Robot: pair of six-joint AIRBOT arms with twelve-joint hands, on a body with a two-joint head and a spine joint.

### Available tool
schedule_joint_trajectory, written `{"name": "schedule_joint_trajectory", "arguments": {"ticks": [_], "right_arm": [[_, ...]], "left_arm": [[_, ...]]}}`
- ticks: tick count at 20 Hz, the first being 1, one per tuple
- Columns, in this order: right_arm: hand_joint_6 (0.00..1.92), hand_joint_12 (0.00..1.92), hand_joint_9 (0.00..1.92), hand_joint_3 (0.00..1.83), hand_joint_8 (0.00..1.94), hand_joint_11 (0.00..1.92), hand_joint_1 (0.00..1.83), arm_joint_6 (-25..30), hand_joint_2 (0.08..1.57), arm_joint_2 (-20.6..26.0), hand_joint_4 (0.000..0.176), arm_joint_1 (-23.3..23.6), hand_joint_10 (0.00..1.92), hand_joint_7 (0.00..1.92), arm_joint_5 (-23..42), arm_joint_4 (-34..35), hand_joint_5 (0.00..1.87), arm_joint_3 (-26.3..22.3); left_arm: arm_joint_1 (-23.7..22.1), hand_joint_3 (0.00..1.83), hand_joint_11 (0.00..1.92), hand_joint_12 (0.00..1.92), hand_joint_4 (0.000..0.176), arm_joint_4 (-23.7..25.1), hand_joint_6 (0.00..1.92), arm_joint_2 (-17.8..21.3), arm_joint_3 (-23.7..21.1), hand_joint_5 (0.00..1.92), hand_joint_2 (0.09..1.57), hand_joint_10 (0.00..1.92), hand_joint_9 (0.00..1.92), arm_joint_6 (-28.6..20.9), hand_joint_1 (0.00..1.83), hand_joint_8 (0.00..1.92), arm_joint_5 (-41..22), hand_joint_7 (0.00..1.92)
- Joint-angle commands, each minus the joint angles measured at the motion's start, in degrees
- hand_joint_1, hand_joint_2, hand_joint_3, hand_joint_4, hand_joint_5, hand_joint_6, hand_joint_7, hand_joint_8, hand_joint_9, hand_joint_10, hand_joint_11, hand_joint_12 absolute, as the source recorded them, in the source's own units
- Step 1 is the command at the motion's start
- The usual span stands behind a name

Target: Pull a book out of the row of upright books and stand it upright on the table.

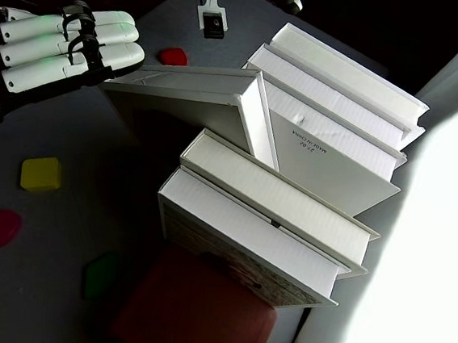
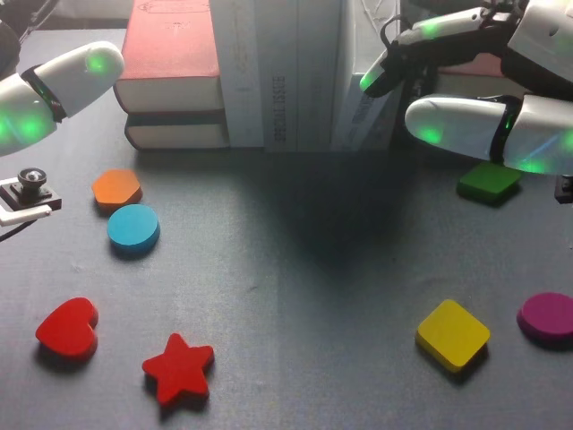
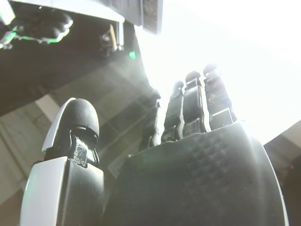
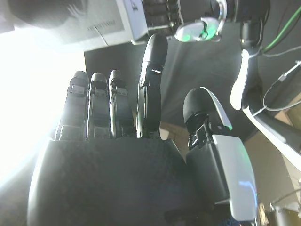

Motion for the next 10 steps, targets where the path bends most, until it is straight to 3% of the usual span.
{"name": "schedule_joint_trajectory", "arguments": {"ticks": [1,2,3,4,5,7,8,9,10], "right_arm": [[0.54,0.00,0.00,0.01,0.00,0.00,0.01,0.4,1.37,0.0,0.000,0.5,0.00,0.11,7.2,1.7,0.41,-0.2],[0.52,0.00,0.00,0.01,0.00,0.00,0.00,0.5,1.37,0.0,0.000,0.6,0.00,0.11,7.2,1.8,0.36,0.1],[0.28,0.00,0.00,0.01,0.00,0.00,0.15,0.7,1.38,0.1,0.000,1.1,0.00,0.06,7.2,1.7,0.13,0.4],[0.10,0.00,0.00,0.01,0.00,0.00,0.34,0.7,1.42,0.3,0.040,1.4,0.00,0.03,7.2,1.4,0.02,0.5],[0.02,0.00,0.00,0.01,0.00,0.00,0.45,0.7,1.41,1.1,0.100,1.8,0.00,0.01,7.0,0.6,0.00,0.5],[0.00,0.00,0.00,0.00,0.00,0.00,0.68,0.7,1.29,2.4,0.159,3.9,0.00,0.00,4.7,-1.8,0.00,0.6],[0.00,0.00,0.00,0.00,0.00,0.00,0.79,0.7,1.25,2.6,0.113,5.8,0.00,0.00,2.7,-3.3,0.00,0.7],[0.00,0.00,0.00,0.00,0.00,0.00,0.92,0.9,1.22,2.7,0.124,8.4,0.00,0.00,-0.1,-5.4,0.00,0.9],[0.00,0.00,0.00,0.00,0.00,0.00,1.00,1.4,1.20,2.7,0.142,12.2,0.00,0.00,-5.1,-9.7,0.00,1.0]], "left_arm": [[-0.1,0.00,0.00,0.00,0.065,-1.4,0.00,-0.1,-0.1,0.01,1.35,0.00,0.00,-0.4,0.33,0.00,-7.1,0.00],[-0.1,0.00,0.00,0.00,0.064,-1.4,0.00,-0.1,0.0,0.01,1.35,0.00,0.00,-0.4,0.33,0.00,-7.1,0.00],[-0.1,0.00,0.00,0.00,0.064,-1.5,0.00,-0.2,0.0,0.01,1.35,0.00,0.00,-0.4,0.33,0.00,-7.1,0.00],[-0.1,0.00,0.00,0.00,0.073,-1.5,0.00,-0.2,0.0,0.01,1.35,0.00,0.00,-0.4,0.33,0.00,-7.2,0.00],[-0.1,0.00,0.00,0.00,0.069,-1.5,0.00,-0.2,0.0,0.01,1.34,0.00,0.00,-0.4,0.34,0.00,-7.1,0.00],[-0.1,0.00,0.00,0.00,0.060,-1.6,0.00,-0.2,0.0,0.02,1.34,0.00,0.00,-0.4,0.37,0.00,-7.1,0.00],[0.0,0.00,0.00,0.00,0.061,-1.6,0.00,-0.2,0.0,0.02,1.34,0.00,0.00,-0.4,0.38,0.00,-7.1,0.00],[0.1,0.00,0.00,0.00,0.054,-1.7,0.00,-0.2,0.0,0.02,1.34,0.00,0.00,-0.4,0.38,0.00,-7.1,0.00],[0.2,0.00,0.00,0.00,0.058,-1.8,0.00,-0.3,0.1,0.02,1.34,0.00,0.00,-0.4,0.37,0.00,-7.1,0.00]]}}
